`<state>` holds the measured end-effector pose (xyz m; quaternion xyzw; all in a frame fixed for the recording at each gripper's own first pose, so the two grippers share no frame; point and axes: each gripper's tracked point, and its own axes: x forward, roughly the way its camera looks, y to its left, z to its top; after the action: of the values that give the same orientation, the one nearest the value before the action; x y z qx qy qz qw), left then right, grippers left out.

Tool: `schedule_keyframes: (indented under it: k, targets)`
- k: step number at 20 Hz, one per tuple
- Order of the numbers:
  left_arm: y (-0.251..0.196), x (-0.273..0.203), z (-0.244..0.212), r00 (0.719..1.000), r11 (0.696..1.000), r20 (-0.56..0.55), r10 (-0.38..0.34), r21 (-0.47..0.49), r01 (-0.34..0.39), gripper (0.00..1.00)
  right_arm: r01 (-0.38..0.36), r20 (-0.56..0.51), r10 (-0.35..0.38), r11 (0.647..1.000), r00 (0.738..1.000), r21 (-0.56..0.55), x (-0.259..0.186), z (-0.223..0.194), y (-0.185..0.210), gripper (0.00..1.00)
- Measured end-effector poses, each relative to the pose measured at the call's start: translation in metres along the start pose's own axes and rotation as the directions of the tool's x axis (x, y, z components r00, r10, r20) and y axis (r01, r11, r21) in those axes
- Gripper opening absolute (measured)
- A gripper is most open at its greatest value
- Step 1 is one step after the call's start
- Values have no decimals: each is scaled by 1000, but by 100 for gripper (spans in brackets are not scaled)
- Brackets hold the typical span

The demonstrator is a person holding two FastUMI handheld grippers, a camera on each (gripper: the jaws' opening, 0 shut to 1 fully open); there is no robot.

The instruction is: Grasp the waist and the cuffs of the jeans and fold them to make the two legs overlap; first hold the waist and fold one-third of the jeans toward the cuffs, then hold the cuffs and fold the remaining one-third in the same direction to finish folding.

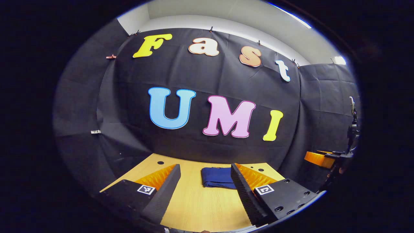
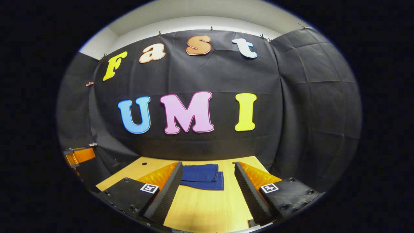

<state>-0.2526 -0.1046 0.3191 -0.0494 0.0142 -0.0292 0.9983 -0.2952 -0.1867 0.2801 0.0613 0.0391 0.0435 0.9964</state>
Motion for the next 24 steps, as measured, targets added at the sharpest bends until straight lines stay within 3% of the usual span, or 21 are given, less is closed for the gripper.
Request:
schedule_keyframes:
  k: [5,12,15,24]
  targets:
    - [-3,-28,-12,1000,1000,-24,-1,-31,0,96,-75,-21,74,997,997,-37,-35,-11,24,98]
    - [-7,-23,-3,999,994,-36,36,-102,-39,96,-142,-28,142,990,989,0,-30,0,22,99]
    - [-1,-18,3,998,995,-19,56,-77,-58,96,-127,9,127,992,992,-23,-32,11,11,98]
    - [-2,-16,-6,998,998,-49,45,-45,-47,96,-143,-25,143,990,989,-9,-27,-1,21,98]
